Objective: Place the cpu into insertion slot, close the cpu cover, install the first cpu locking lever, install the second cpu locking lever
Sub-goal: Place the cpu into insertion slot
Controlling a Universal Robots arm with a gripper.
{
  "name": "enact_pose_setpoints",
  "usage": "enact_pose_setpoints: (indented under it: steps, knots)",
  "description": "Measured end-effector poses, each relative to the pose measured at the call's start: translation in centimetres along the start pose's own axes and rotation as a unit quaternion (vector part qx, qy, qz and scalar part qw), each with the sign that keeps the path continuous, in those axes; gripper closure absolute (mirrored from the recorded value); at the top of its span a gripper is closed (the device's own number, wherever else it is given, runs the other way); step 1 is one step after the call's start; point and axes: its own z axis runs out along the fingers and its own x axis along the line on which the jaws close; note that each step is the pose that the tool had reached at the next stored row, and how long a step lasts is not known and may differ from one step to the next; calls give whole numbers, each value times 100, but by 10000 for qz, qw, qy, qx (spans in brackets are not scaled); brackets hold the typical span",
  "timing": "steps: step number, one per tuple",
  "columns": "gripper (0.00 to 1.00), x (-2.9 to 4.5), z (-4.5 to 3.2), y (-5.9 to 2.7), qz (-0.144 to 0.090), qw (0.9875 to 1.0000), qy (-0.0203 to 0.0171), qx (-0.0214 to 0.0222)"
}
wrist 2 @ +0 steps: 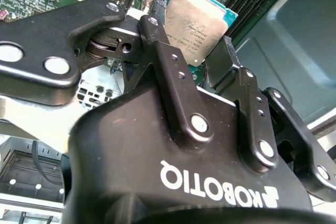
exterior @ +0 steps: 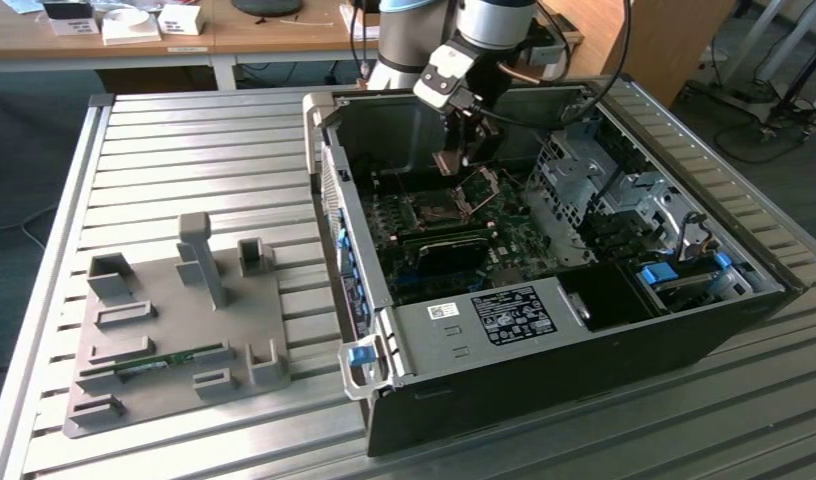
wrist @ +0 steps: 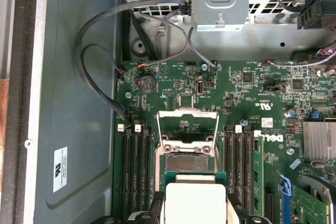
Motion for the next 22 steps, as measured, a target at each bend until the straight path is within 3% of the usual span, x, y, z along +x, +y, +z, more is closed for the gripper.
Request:
enact_pose_setpoints:
  steps: [22]
  knots:
    - [46,0,29,-26,0,10000,-1,11]
